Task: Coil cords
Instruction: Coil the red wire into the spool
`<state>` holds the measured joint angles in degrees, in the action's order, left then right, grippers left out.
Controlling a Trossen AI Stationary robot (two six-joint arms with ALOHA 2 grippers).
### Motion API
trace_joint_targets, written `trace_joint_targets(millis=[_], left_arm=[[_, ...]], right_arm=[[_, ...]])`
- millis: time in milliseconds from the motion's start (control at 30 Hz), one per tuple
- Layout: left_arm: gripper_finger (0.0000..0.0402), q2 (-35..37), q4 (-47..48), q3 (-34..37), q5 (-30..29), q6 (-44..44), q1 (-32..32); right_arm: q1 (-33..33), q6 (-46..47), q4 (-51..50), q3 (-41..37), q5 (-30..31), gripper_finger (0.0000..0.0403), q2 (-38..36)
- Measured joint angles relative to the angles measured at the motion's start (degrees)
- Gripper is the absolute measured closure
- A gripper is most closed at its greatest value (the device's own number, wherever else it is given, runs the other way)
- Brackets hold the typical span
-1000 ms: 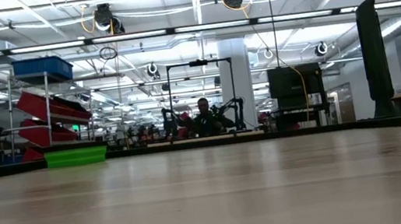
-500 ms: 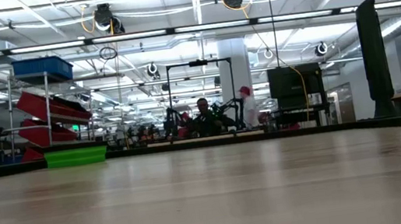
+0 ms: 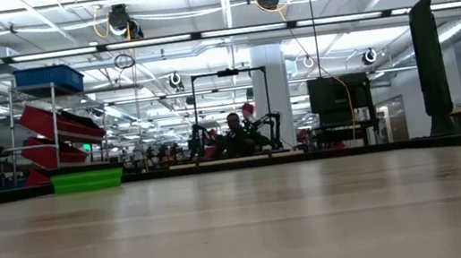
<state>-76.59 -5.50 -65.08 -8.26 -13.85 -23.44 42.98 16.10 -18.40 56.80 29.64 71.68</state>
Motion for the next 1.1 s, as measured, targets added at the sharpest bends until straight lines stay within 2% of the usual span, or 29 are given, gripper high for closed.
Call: trace_joint_targets(millis=[333,567,700,867,1100], left_arm=[[0.0401,2.00,6.14,0.00,-1.74,3.78,-0.35],[0.0401,2.64,11.08,0.00,-3.08,6.09,-0.33],[0.0401,2.64,12.75,0.00,-3.16,7.92,-0.25],[0.0401,2.51,12.48,0.00,-3.16,10.77,-0.22],[0.0401,2.35,12.43,0.00,-2.55,12.07,-0.33]], right_arm=[[5.23,1.22,-1.87,0.00,0.69,0.0403,-4.92],[6.69,-1.86,-1.24,0.00,2.58,0.0403,-6.62],[6.66,-7.35,2.86,0.00,4.34,0.0403,-7.70],[5.61,-18.64,10.73,0.02,11.01,0.0403,-7.69],[0.94,-28.63,21.25,0.02,10.92,0.0403,-6.59]])
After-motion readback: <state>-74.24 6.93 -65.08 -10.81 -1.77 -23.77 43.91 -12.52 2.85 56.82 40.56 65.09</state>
